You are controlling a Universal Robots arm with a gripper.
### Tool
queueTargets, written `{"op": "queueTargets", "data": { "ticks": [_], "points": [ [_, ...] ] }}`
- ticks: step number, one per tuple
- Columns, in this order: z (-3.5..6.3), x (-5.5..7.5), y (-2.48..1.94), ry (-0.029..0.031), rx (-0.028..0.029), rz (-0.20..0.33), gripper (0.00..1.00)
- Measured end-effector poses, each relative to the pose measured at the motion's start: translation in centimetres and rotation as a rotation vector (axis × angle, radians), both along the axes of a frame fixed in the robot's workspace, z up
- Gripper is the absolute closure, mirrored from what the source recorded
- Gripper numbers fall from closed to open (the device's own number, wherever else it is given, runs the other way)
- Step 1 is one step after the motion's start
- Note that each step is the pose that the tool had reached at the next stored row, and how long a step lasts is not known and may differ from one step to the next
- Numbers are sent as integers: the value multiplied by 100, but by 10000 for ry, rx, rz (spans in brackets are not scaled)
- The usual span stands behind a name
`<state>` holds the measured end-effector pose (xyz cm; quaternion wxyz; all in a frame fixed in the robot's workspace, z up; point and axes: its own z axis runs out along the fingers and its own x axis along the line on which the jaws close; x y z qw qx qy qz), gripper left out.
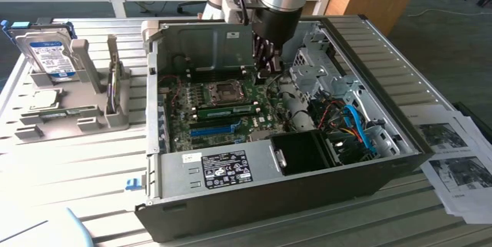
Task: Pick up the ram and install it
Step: 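Press down the ram until it locks into place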
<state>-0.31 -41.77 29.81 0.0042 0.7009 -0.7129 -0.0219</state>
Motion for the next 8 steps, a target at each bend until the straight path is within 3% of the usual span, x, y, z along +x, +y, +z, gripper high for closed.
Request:
{"op": "queueTargets", "data": {
  "ticks": [8],
  "points": [
    [-99,0,0,0,1,0,91]
  ]
}}
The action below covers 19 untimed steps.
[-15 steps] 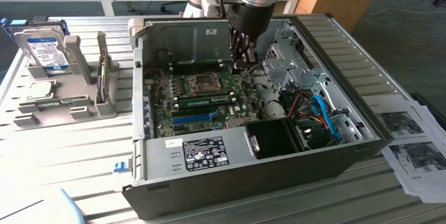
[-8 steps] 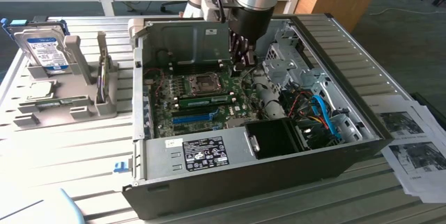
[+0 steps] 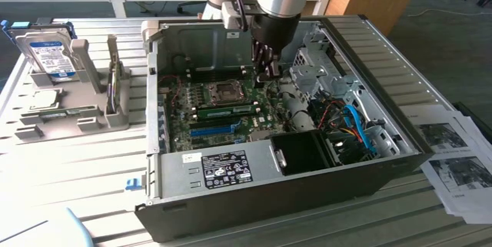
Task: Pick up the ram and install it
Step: 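Press down the ram until it locks into place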
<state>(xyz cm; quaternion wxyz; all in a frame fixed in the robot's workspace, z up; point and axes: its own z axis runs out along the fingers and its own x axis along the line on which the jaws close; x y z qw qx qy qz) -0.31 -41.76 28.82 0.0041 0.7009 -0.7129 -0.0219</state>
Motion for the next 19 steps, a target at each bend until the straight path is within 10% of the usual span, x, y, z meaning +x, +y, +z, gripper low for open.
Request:
{"op": "queueTargets", "data": {
  "ticks": [19],
  "points": [
    [-134,0,0,0,-1,0,91]
  ]
}}
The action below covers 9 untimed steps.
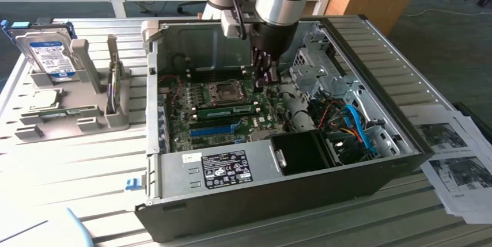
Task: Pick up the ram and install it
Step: 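Press down the ram until it locks into place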
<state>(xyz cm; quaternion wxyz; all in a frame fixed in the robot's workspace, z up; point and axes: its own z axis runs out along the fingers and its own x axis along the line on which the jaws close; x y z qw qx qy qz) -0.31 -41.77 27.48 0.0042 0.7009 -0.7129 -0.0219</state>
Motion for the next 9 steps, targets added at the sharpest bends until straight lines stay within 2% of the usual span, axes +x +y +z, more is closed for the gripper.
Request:
{"op": "queueTargets", "data": {
  "ticks": [9],
  "points": [
    [-74,0,0,0,1,0,91]
  ]
}}
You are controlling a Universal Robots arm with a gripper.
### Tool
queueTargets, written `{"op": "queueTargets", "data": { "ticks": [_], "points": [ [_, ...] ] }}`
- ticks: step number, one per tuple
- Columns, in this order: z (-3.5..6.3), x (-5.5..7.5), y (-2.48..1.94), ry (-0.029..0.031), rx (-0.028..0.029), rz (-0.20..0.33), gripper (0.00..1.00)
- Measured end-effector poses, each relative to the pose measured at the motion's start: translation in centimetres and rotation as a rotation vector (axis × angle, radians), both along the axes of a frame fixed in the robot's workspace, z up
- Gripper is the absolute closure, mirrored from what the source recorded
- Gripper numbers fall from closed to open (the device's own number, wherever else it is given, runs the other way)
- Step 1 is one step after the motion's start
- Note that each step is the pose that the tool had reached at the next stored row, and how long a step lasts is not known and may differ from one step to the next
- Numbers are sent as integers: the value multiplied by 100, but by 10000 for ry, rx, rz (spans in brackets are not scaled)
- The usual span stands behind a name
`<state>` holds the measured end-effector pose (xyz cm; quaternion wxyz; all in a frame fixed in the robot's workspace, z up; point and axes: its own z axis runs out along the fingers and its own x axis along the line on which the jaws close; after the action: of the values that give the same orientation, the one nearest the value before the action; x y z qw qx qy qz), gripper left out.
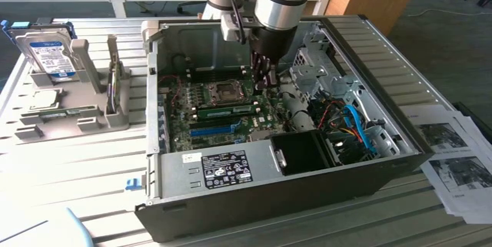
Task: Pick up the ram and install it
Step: 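Press down the ram until it locks into place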
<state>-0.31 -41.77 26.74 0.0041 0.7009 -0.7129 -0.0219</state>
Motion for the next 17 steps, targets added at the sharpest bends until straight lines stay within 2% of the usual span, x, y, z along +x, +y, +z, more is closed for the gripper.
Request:
{"op": "queueTargets", "data": {
  "ticks": [17],
  "points": [
    [-136,0,0,0,-1,0,91]
  ]
}}
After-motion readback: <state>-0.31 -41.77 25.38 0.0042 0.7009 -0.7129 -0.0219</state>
